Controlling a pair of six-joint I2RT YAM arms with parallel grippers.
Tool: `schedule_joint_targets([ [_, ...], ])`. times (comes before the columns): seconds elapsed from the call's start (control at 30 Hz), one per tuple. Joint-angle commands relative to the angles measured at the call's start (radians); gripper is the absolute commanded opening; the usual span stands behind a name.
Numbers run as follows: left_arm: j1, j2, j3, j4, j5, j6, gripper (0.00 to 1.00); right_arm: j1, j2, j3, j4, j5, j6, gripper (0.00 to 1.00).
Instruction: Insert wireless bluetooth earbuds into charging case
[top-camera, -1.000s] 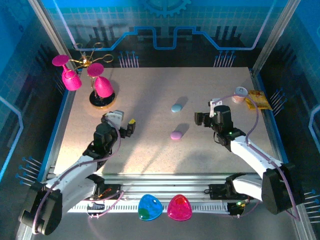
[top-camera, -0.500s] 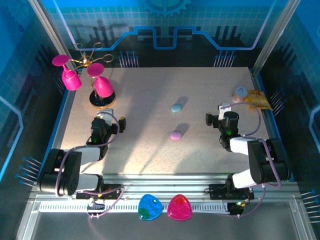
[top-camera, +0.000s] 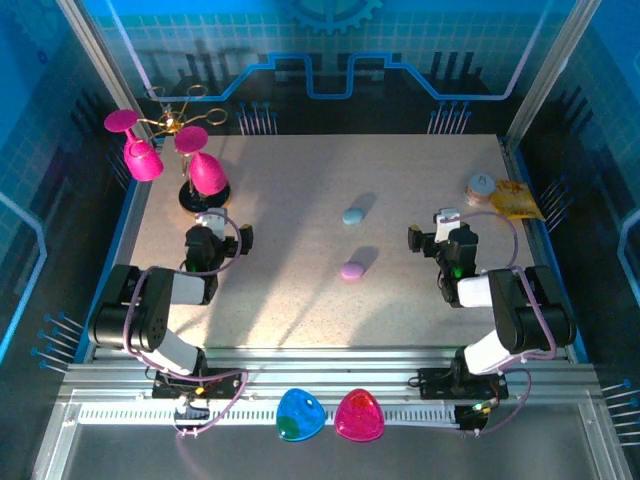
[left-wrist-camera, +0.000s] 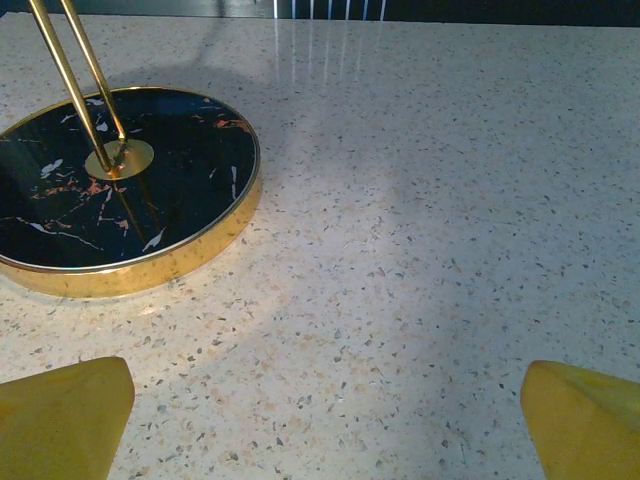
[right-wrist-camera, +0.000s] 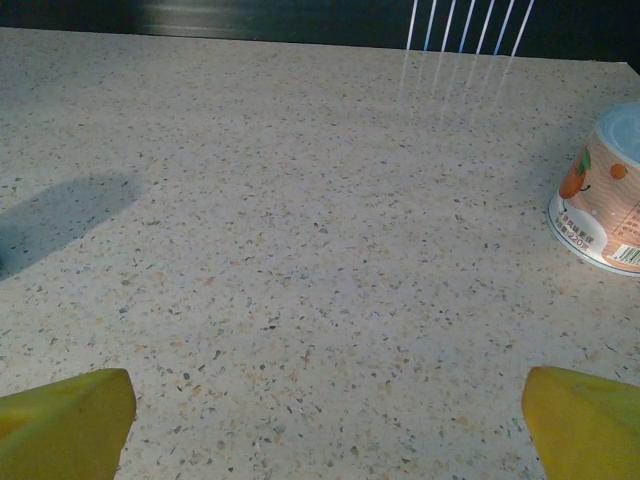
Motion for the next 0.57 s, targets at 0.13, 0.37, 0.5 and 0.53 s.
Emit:
schedule_joint_targets([
  [0.13,0.009,0.008,0.021,0.038,-0.005,-0.016,0.99,-0.007,0.006,0.02,0.039,0.016,0.0,1.0],
  [0.37,0.009,0.006,0.024,0.033,-0.003,-0.018,0.99,-0.002,0.007,0.027,0.026,0.024,-0.005,1.0],
  [0.5,0.009,0.007,0.022,0.036,-0.003,-0.016,0.99,0.0,0.008,0.027,0.027,0.027,-0.006,1.0],
  [0.53,0.009,0.006,0.021,0.036,-0.003,-0.016,0.99,0.003,0.008,0.027,0.027,0.029,-0.011,1.0],
])
